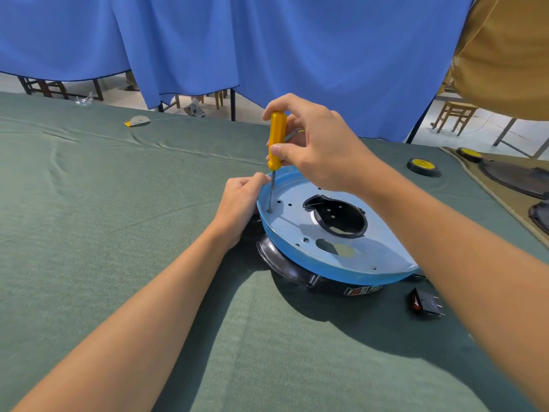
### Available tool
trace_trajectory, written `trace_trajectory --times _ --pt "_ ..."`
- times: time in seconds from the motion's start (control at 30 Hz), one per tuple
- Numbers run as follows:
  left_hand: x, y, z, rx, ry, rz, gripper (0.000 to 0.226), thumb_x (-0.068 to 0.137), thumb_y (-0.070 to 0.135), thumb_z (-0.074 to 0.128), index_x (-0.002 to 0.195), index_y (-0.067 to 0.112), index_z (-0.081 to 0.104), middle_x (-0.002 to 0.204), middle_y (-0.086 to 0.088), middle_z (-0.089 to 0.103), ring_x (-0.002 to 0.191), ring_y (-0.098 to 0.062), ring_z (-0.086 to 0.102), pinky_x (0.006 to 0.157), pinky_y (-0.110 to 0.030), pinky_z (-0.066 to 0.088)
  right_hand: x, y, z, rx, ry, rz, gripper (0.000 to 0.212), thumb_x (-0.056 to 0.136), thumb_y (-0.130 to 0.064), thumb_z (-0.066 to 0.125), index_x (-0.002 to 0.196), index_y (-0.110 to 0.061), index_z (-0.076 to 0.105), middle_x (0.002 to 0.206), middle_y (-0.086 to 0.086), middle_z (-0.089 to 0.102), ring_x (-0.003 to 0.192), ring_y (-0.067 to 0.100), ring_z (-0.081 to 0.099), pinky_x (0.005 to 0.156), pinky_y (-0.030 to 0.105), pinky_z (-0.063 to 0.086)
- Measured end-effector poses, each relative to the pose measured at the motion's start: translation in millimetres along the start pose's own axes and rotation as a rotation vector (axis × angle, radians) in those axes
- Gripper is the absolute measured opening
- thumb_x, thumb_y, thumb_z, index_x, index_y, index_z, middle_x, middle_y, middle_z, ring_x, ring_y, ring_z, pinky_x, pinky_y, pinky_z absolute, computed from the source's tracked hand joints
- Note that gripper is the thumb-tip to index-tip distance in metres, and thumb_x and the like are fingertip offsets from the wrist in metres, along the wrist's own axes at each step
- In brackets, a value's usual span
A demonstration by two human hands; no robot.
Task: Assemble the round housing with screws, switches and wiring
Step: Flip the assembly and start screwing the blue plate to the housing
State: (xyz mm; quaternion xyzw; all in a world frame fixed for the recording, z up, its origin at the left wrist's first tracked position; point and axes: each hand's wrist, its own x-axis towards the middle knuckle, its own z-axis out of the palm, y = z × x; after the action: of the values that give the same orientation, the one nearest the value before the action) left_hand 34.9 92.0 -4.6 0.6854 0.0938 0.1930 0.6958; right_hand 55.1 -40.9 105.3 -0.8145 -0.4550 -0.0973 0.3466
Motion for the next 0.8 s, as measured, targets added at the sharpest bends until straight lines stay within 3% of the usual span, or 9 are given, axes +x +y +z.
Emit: trace_trajectory --times 0.13,0.33,0.47,0.53,0.6,0.73,0.8 --pt "1 -1 -1 -0.017 -0.011 0.019 0.030 0.090 0.017 0.054 0.062 0.006 0.055 0.052 -0.001 0.055 0.048 -0.014 0.051 0.049 -0.023 0.043 6 -2 4 -0.182 0.069 -0.010 0.029 0.084 -0.028 0.069 0.102 -0.013 0.052 0.076 0.007 0.060 0.074 0.028 0.057 0.075 0.043 0.050" --pt "0 -2 -2 -0.029 -0.038 0.040 0.054 0.090 0.014 0.053 0.037 0.022 0.052 0.044 0.008 0.052 0.041 -0.008 0.048 0.045 -0.018 0.041 11 -10 5 -0.404 0.018 0.036 0.030 0.089 -0.039 0.055 0.093 -0.012 0.042 0.072 0.003 0.047 0.073 0.033 0.048 0.068 0.041 0.044" --pt "-2 2 -3 0.001 -0.043 0.059 0.049 0.093 0.016 0.055 0.045 0.024 0.063 0.053 0.007 0.060 0.050 -0.007 0.054 0.053 -0.020 0.045 14 -13 -2 -0.337 -0.054 -0.013 0.020 0.090 -0.026 0.056 0.100 -0.009 0.055 0.080 0.005 0.054 0.077 0.027 0.050 0.066 0.037 0.043" --pt "-2 8 -5 0.036 0.041 0.140 0.036 0.093 0.014 0.054 0.065 0.025 0.074 0.071 0.007 0.071 0.066 -0.004 0.063 0.065 -0.017 0.049 14 -11 -3 -0.365 -0.035 0.005 0.022 0.090 -0.029 0.057 0.097 -0.008 0.054 0.079 0.008 0.054 0.078 0.028 0.048 0.065 0.033 0.036" --pt "-6 19 -13 0.085 0.081 0.273 0.021 0.089 0.017 0.056 0.089 0.014 0.077 0.091 0.001 0.076 0.085 -0.002 0.067 0.077 -0.013 0.048 14 -8 -2 -0.384 -0.009 0.067 0.022 0.090 -0.032 0.058 0.092 -0.011 0.051 0.084 0.011 0.054 0.084 0.029 0.046 0.067 0.032 0.033" --pt "-16 32 -28 0.362 -0.085 0.458 0.016 0.078 0.031 0.061 0.084 0.030 0.076 0.085 0.015 0.074 0.099 -0.009 0.063 0.089 -0.028 0.045 18 -7 -3 -0.451 0.016 0.171 0.025 0.088 -0.035 0.059 0.085 -0.015 0.043 0.085 0.007 0.045 0.091 0.033 0.044 0.068 0.034 0.032" --pt "-21 33 -26 0.428 -0.108 0.480 0.008 0.077 0.029 0.074 0.085 0.032 0.075 0.082 0.017 0.073 0.095 -0.004 0.062 0.089 -0.028 0.046 19 -11 -1 -0.513 0.031 0.184 0.025 0.087 -0.035 0.059 0.087 -0.015 0.044 0.081 0.007 0.039 0.090 0.033 0.043 0.069 0.036 0.034"
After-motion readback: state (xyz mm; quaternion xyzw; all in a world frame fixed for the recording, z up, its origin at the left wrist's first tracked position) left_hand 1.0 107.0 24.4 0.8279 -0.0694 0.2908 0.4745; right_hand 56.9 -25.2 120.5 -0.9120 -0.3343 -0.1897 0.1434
